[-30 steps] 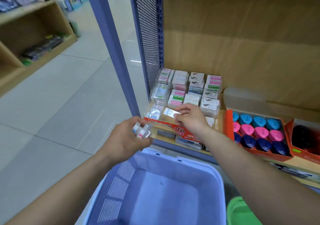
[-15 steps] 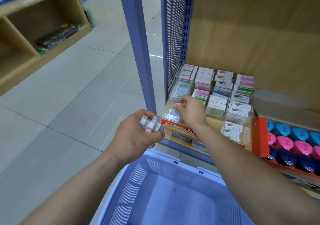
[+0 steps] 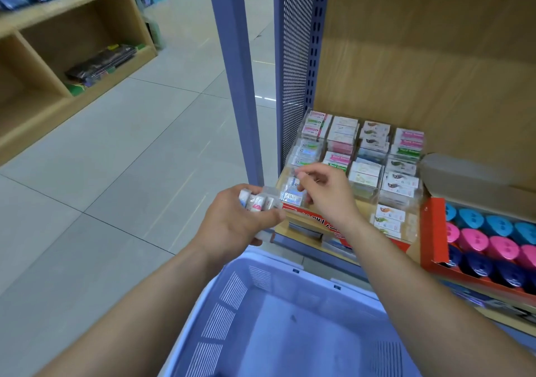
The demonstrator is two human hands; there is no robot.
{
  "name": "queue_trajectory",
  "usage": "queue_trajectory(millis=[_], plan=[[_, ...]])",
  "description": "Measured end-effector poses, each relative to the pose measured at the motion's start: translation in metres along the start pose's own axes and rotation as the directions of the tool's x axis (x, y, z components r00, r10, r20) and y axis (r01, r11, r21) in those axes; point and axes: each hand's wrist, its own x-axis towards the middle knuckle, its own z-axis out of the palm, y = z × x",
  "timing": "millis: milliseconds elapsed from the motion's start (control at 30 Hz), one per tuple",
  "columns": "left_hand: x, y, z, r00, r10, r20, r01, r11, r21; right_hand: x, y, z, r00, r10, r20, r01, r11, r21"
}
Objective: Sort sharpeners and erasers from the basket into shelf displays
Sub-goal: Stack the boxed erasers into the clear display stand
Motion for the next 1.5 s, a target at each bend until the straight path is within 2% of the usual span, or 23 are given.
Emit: queue_trajectory(millis=[100, 200, 400, 600, 800, 900, 1033, 1133, 1267, 1500], plan=[[-0.002, 0.007, 0.007, 1.000, -0.013, 0.027, 0.016, 0.994, -0.104, -0.041, -0.030, -0.013, 0.969, 0.007, 0.246, -0.079, 0.956, 0.282], [-0.003, 0.012, 0.014, 0.999, 0.003, 0.052, 0.004, 0.990, -0.139, -0.065, -0.043, -0.025, 0.949, -0.003, 0.317, -0.132, 0.905, 0.405], [-0.009, 0.025, 0.032, 0.993, 0.022, 0.115, 0.005, 0.974, -0.225, -0.081, -0.050, -0.049, 0.982, 0.028, 0.188, -0.101, 0.913, 0.394], [-0.012, 0.033, 0.044, 0.988, 0.011, 0.154, 0.034, 0.958, -0.284, -0.093, -0.052, -0.072, 0.985, 0.127, 0.117, -0.170, 0.841, 0.514], [-0.016, 0.034, 0.054, 0.989, 0.007, 0.147, 0.026, 0.975, -0.223, -0.102, -0.053, -0.087, 0.974, 0.094, 0.205, -0.183, 0.860, 0.476], [-0.018, 0.035, 0.058, 0.990, 0.003, 0.141, 0.028, 0.976, -0.214, -0.105, -0.051, -0.091, 0.975, 0.094, 0.202, -0.179, 0.870, 0.460], [-0.022, 0.036, 0.059, 0.984, -0.016, 0.177, 0.053, 0.978, -0.203, -0.108, -0.047, -0.093, 0.972, 0.075, 0.222, -0.183, 0.836, 0.518], [-0.022, 0.035, 0.060, 0.980, -0.009, 0.197, 0.048, 0.980, -0.194, -0.108, -0.046, -0.093, 0.975, 0.074, 0.210, -0.181, 0.811, 0.556], [-0.017, 0.032, 0.060, 0.990, -0.012, 0.138, 0.036, 0.983, -0.178, -0.104, -0.042, -0.091, 0.983, 0.071, 0.171, -0.145, 0.869, 0.473], [-0.011, 0.031, 0.059, 0.996, -0.002, 0.088, 0.016, 0.987, -0.161, -0.100, -0.037, -0.089, 0.983, 0.115, 0.145, -0.167, 0.886, 0.433]])
